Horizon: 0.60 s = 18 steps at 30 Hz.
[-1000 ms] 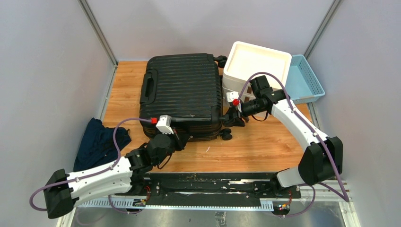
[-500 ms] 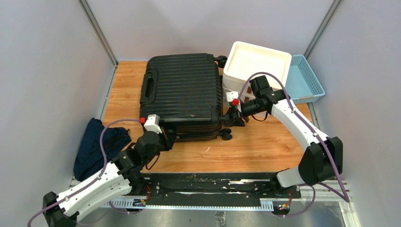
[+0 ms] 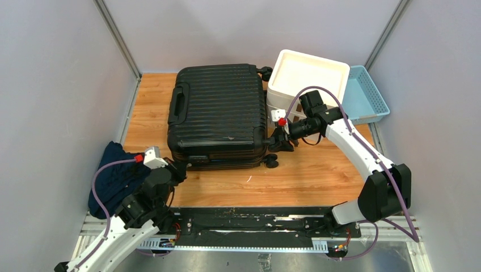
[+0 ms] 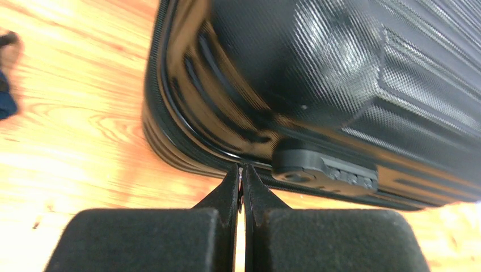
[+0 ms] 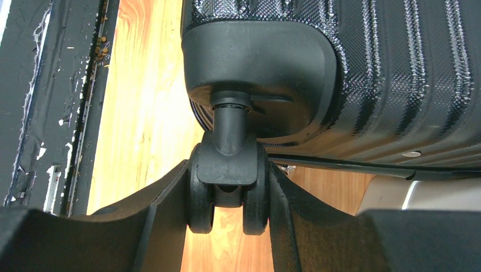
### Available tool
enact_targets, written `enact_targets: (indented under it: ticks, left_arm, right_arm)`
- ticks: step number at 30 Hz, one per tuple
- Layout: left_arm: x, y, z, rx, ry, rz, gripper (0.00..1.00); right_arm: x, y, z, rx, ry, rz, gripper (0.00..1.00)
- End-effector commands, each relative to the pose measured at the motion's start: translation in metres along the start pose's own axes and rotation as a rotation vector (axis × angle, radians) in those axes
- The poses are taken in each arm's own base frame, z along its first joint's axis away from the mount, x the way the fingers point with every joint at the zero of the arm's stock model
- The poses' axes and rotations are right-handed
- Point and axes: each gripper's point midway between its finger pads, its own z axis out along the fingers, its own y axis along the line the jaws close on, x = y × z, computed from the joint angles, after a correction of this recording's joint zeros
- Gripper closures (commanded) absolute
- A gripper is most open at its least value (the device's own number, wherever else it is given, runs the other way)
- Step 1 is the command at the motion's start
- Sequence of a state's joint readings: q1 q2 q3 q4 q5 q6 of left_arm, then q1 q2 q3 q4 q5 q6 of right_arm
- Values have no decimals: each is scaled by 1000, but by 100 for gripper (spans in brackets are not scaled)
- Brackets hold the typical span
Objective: Open, take out, and arrange the luggage
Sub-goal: Unzip the luggage at the center of the board.
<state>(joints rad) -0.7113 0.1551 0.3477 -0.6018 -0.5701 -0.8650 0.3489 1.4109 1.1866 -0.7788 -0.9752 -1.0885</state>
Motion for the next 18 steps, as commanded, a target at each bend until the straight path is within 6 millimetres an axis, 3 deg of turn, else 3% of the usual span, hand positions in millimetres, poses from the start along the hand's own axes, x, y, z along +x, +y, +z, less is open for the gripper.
enact_targets:
  ticks: [1,7,18]
  left_arm:
    - [-31,33,1,-182,-165,17,100]
    - [-61,40,-2,-278,-265,64,100]
    - [-65,54,20,-343,-237,10,100]
  right_arm:
    - [56,19,-3,-31,222,165,94]
    - [59,18,-2,-35,227,178,95]
    - [59,19,-1,-37,228,185,95]
